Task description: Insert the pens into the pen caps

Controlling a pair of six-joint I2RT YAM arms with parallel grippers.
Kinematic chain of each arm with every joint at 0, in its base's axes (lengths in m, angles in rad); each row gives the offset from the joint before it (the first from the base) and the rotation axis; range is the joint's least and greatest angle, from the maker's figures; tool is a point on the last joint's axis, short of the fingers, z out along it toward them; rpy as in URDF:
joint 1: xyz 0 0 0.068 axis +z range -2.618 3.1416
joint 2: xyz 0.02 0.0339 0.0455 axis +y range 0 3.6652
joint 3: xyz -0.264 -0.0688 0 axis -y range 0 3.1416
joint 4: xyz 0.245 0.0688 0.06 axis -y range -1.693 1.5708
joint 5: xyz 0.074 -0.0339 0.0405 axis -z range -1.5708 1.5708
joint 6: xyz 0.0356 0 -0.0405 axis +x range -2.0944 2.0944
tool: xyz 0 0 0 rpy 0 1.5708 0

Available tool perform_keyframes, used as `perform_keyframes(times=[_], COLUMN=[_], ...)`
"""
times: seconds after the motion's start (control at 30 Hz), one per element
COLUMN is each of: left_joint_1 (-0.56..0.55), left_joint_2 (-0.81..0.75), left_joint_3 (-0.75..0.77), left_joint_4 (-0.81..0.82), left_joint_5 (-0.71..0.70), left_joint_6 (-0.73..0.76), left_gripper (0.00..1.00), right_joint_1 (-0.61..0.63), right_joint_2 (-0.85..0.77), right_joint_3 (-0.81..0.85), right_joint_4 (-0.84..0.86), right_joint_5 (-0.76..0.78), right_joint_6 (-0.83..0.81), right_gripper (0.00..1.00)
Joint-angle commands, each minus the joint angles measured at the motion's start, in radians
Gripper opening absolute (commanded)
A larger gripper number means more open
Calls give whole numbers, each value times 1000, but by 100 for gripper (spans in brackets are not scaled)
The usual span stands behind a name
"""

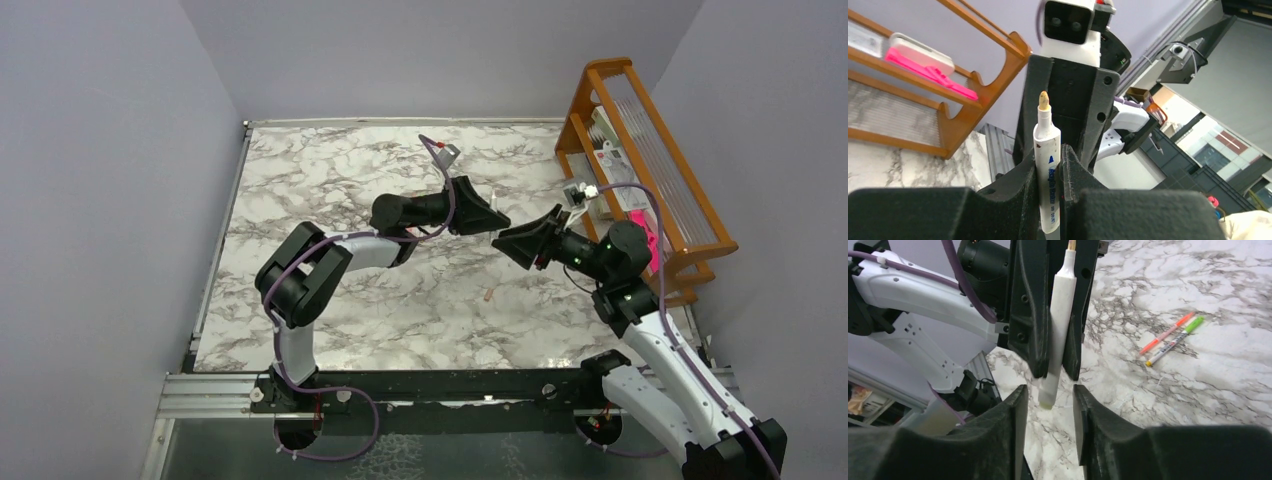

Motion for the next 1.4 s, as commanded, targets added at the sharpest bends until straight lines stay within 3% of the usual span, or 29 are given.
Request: perform_keyframes(times=[0.0, 0.07, 0.2, 0.33, 0.47, 0.53, 0.73, 0.97, 1.17, 1.37], left_joint_1=[81, 130, 193, 182, 139, 114, 103, 91, 85, 80], left_joint_2=[11, 9, -31, -148, -274, -313, -343, -356, -381, -386], left_joint_3=[-43, -82, -157, -198, -173, -166, -197, -217, -220, -222], left_joint_4=[217, 213, 92, -340, -792, -919, -981, -1019, -1050, -1066], left_joint_5=[9, 6, 6, -46, -186, -266, -329, -395, -446, -472], left_joint_6=[-6, 2, 115, 461, 802, 912, 972, 1009, 1025, 1029], left_gripper=[0, 0, 0, 0, 0, 0, 0, 0, 0, 0], right_joint_1=[0, 0, 0, 0, 3, 8, 79, 310, 363, 376], right_joint_2=[-55, -68, -54, 3, 42, 58, 194, 357, 460, 533], right_joint_3=[-7, -11, -26, -52, -93, -99, -69, 10, 51, 75], right_joint_4=[-117, -202, -365, -498, -522, -528, -543, -544, -511, -507], right_joint_5=[83, 118, 203, 343, 414, 450, 537, 778, 859, 898], right_joint_6=[-102, -152, -241, -239, -201, -195, -204, -113, -59, -12], right_gripper=[44, 51, 53, 52, 52, 52, 54, 56, 57, 47])
